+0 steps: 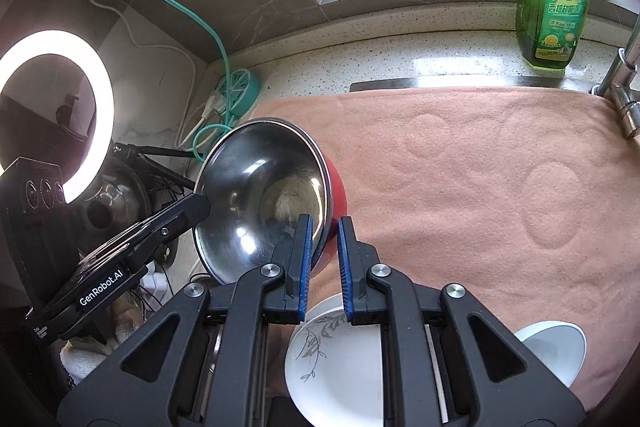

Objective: Organize plates and bowls
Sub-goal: 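Lift the red steel bowl with the right tool toward the large steel bowl, then lower the red bowl into the large steel bowl and open the right tool, then move the right tool to the pale blue bowl rim and close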

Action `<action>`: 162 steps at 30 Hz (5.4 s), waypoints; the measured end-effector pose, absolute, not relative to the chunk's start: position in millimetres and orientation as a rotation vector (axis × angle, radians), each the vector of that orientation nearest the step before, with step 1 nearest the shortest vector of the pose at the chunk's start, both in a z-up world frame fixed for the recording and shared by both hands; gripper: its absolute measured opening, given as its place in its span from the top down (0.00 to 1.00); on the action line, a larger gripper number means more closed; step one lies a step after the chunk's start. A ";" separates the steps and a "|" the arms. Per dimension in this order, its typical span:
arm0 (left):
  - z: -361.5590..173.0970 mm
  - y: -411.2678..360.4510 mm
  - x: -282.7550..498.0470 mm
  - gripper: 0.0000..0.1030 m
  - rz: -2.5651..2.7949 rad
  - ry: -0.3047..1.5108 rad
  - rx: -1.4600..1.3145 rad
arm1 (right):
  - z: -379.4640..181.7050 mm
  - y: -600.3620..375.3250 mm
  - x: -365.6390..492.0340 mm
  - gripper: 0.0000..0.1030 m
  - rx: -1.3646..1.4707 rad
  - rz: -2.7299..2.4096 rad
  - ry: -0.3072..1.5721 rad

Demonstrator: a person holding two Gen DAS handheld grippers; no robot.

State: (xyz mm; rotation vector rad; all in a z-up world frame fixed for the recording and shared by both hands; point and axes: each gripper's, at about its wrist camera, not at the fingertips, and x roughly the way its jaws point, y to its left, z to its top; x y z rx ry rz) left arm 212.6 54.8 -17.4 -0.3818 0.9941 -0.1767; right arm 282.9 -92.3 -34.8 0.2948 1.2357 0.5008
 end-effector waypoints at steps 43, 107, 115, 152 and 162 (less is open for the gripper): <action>-63.4 127.0 44.7 0.92 0.144 1.019 -0.571 | -86.3 28.0 173.9 0.88 -0.080 0.810 1.351; -67.5 116.2 58.1 0.85 0.180 1.085 -0.476 | -74.4 38.6 173.3 0.65 -0.128 0.848 1.291; -47.1 108.9 58.6 0.85 0.170 1.028 -0.456 | -43.6 10.1 171.8 0.49 -0.091 0.846 1.173; -54.9 -103.3 115.9 0.76 -0.363 1.073 -0.279 | -42.0 -314.1 135.6 0.13 0.194 0.201 1.012; -68.9 -150.3 143.8 0.76 -0.463 1.124 -0.163 | -80.7 -334.4 123.4 0.43 0.333 0.199 1.107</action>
